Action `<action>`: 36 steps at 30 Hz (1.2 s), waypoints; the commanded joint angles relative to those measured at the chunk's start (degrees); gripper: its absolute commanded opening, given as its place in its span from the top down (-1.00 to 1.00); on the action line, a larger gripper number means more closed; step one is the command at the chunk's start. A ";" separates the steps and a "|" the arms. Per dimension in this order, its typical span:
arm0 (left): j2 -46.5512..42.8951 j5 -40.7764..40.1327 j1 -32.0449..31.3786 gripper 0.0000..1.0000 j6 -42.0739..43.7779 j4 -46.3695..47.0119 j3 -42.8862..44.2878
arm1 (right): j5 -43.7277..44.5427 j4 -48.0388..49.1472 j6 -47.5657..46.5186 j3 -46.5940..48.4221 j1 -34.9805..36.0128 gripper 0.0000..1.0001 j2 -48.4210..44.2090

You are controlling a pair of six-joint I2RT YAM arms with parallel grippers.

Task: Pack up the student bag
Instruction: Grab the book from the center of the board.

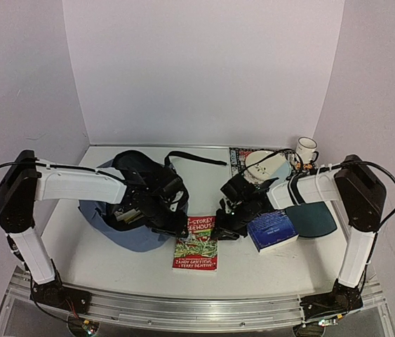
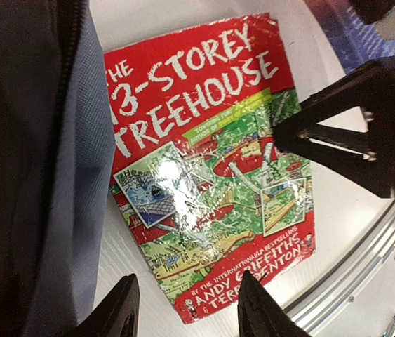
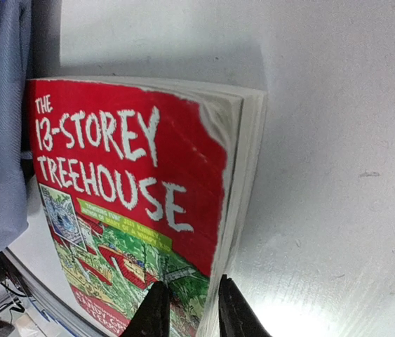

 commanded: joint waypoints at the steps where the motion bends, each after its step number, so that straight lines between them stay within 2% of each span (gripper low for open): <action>1: 3.45 -0.59 -0.24 0.04 0.57 2.26 0.41 | -3.31 6.25 1.95 0.17 -0.28 0.56 -2.27; 6: 7.69 -0.77 -0.29 0.10 1.63 2.89 0.47 | -4.86 9.63 3.69 0.16 -0.50 0.61 -2.17; 16: 10.61 -0.52 -0.18 0.20 3.60 4.65 0.88 | -7.38 12.92 4.60 0.34 -0.48 0.66 -0.07; 20: 9.55 -1.36 -0.16 0.23 4.12 5.12 1.11 | -7.55 13.31 4.83 0.43 -0.48 1.00 0.82; 23: 7.96 -2.60 0.00 0.22 4.08 5.28 1.22 | -7.49 13.31 4.63 0.22 -0.81 1.00 0.18; 30: -0.57 -5.27 3.15 -0.04 3.00 6.31 2.18 | -7.71 13.30 3.01 -2.77 -4.55 1.00 -7.28; 32: -3.32 -4.86 4.77 -0.19 2.98 6.91 2.82 | -8.17 13.24 2.45 -3.74 -6.00 1.00 -10.34; 36: -6.44 -3.29 7.55 -0.35 2.59 7.73 4.13 | -8.98 13.22 1.31 -4.38 -7.19 1.00 -14.22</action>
